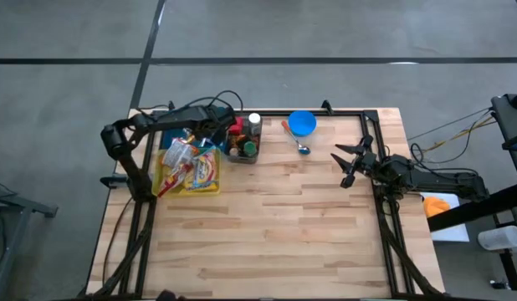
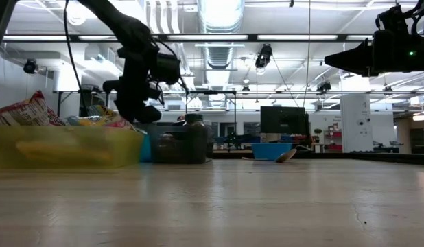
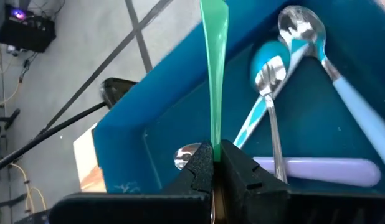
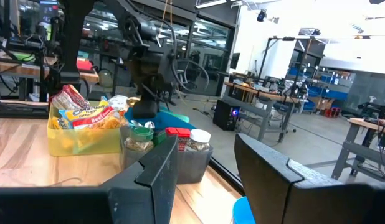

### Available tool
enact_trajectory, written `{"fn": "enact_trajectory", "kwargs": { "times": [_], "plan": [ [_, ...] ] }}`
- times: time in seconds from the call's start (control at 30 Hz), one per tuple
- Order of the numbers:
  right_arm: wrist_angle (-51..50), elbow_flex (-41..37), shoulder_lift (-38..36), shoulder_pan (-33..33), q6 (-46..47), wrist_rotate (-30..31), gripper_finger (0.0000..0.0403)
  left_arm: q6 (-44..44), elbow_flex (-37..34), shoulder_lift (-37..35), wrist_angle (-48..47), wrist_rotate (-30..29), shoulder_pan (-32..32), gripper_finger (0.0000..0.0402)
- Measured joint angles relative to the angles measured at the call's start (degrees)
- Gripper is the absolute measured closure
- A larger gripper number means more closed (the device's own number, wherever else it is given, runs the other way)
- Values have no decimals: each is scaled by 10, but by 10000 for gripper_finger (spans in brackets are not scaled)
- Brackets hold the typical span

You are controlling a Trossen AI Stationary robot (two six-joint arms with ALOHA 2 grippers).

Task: Pick & Place Food Item
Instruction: Put the green spoon into the blue bin, then put the orange spoon into the blue bin

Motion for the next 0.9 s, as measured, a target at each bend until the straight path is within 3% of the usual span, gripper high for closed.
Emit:
{"fn": "enact_trajectory", "kwargs": {
  "times": [0.53,0.9],
  "plan": [
    [0,0,0,0,0,0,246,51,-45,0,63,2,35,388],
    [0,0,0,0,0,0,246,87,-49,0,99,45,60,288]
  ]
}}
